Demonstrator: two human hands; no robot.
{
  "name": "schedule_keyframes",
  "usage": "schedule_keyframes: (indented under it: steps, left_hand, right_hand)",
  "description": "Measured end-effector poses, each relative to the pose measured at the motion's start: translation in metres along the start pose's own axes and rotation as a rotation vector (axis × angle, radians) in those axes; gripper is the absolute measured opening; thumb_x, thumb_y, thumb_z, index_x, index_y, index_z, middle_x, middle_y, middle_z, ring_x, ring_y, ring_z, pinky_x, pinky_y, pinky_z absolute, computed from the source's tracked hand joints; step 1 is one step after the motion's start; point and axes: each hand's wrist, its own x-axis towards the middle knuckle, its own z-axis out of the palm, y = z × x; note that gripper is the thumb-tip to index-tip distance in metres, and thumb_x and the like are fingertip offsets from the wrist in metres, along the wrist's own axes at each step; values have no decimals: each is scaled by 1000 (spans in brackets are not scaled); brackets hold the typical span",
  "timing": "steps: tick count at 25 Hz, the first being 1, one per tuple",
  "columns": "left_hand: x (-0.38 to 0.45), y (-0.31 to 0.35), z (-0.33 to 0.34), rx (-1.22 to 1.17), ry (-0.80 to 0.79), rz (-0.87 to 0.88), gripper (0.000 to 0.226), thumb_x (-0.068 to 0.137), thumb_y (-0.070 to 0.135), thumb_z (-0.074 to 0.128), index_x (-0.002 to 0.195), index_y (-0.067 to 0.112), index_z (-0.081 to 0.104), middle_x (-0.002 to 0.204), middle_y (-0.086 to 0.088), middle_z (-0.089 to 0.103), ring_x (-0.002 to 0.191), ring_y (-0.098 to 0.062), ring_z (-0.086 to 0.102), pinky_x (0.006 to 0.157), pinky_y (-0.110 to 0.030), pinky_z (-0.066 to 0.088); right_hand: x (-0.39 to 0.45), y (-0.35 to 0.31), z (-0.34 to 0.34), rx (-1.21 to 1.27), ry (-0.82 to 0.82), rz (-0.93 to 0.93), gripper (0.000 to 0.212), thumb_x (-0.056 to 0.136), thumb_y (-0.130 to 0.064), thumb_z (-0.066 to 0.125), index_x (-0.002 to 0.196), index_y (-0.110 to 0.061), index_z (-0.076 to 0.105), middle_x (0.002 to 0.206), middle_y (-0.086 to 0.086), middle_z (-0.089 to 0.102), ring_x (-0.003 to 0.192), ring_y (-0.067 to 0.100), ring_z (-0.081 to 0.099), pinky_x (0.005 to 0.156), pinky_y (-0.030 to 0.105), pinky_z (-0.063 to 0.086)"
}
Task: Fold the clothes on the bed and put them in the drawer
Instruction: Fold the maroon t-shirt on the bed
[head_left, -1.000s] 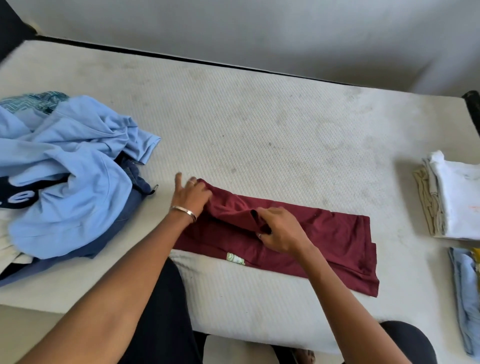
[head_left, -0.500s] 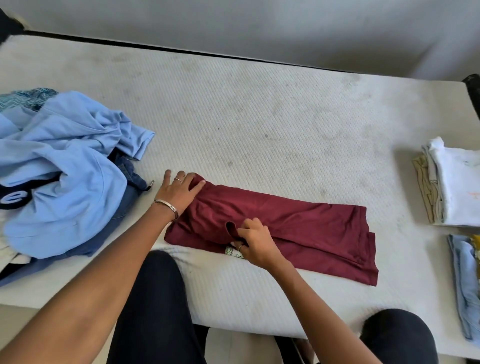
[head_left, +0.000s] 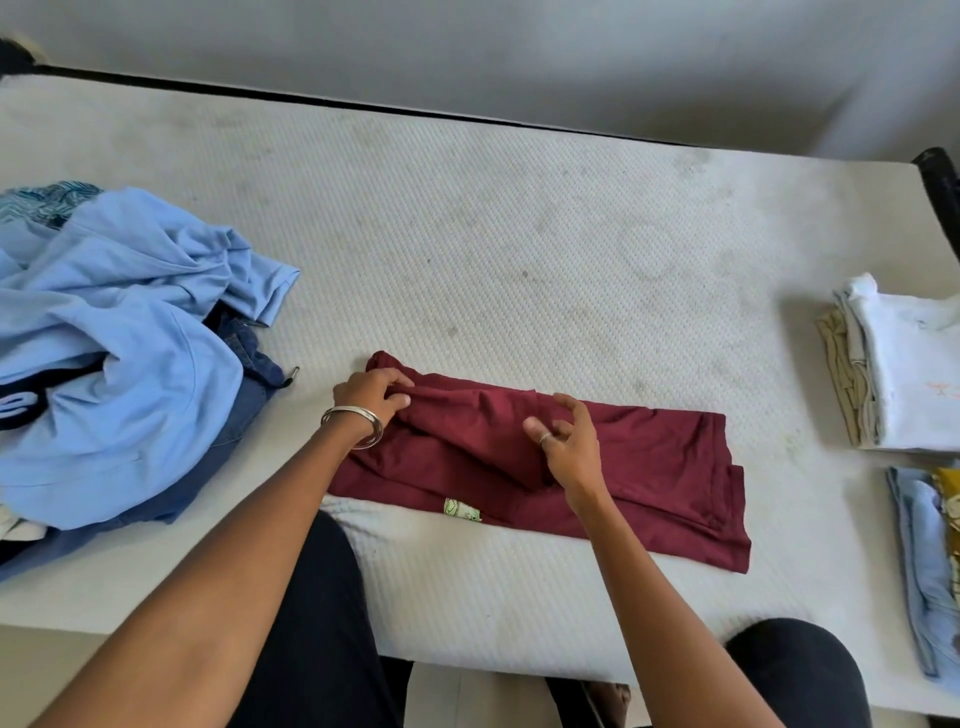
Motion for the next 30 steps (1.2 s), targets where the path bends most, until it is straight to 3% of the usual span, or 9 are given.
schedule_keyframes:
  steps: [3, 7, 10, 13, 16, 20, 23, 26, 30]
  left_hand:
    - [11, 16, 4, 37, 79, -117, 19, 94, 32, 56, 110, 32, 66, 115, 2, 67, 116, -24, 55, 105, -43, 27]
    - [8, 17, 17, 364, 258, -45, 33, 95, 21, 52, 127, 23, 55, 117, -7, 63, 116, -30, 52, 105, -55, 21]
    - [-11, 36, 44, 455, 524, 270, 21, 83, 30, 65, 98, 16, 67, 91, -9, 62, 88, -33, 60, 79, -48, 44]
    - [-40, 69, 88, 389, 313, 634, 30, 79, 46, 54, 84, 19, 67, 84, -3, 59, 73, -28, 61, 57, -36, 46]
    - [-72, 110, 127, 494, -46, 531, 57, 77, 58, 61, 125, 28, 56, 124, 1, 50, 111, -26, 51, 83, -44, 43]
    - [-82, 137, 146, 671, -175, 367, 86, 79, 59, 63, 149, 32, 21, 147, -1, 24, 132, -31, 28, 102, -63, 29]
    - [-71, 146, 147, 715, -109, 347, 84, 80, 56, 64, 149, 30, 22, 142, -2, 30, 128, -29, 33, 97, -57, 37]
    - [-60, 151, 142, 653, 1, 363, 65, 75, 49, 73, 134, 32, 48, 123, -3, 48, 111, -27, 49, 80, -47, 44]
    - [-54, 145, 132, 575, 228, 562, 32, 64, 17, 81, 94, 23, 72, 82, -4, 58, 67, -28, 58, 49, -33, 45]
  right_hand:
    - [-7, 6, -12, 14, -69, -148, 67, 85, -1, 71, 140, -31, 45, 127, 2, 54, 120, 14, 52, 98, 23, 43]
    - [-12, 12, -12, -208, 29, -181, 52, 90, -4, 66, 135, -25, 50, 111, -2, 60, 99, 13, 60, 90, 27, 51]
    - [-16, 31, -27, -118, 492, -53, 27, 91, -7, 64, 117, -12, 58, 98, 0, 66, 94, 18, 65, 89, 36, 52]
    - [-19, 61, -57, 163, 828, 378, 24, 92, -23, 68, 106, -5, 60, 103, 10, 64, 92, 26, 65, 91, 42, 53]
    - [-20, 67, -90, 422, 864, 569, 44, 87, -22, 74, 119, 2, 55, 112, 15, 60, 71, 26, 68, 75, 44, 61]
    - [-10, 50, -119, 457, 866, 613, 70, 81, -12, 80, 134, -5, 35, 138, 24, 42, 116, 44, 55, 94, 53, 52]
    - [-6, 46, -137, 460, 837, 644, 42, 86, 0, 68, 124, 1, 51, 124, 21, 57, 100, 34, 62, 89, 40, 54]
    - [2, 29, -154, 580, 755, 402, 10, 86, -6, 69, 94, -7, 64, 99, 12, 66, 68, 17, 57, 67, 31, 51]
    - [6, -13, -169, 794, 513, -28, 17, 91, 0, 63, 82, -14, 61, 79, 1, 58, 69, 12, 53, 64, 28, 47]
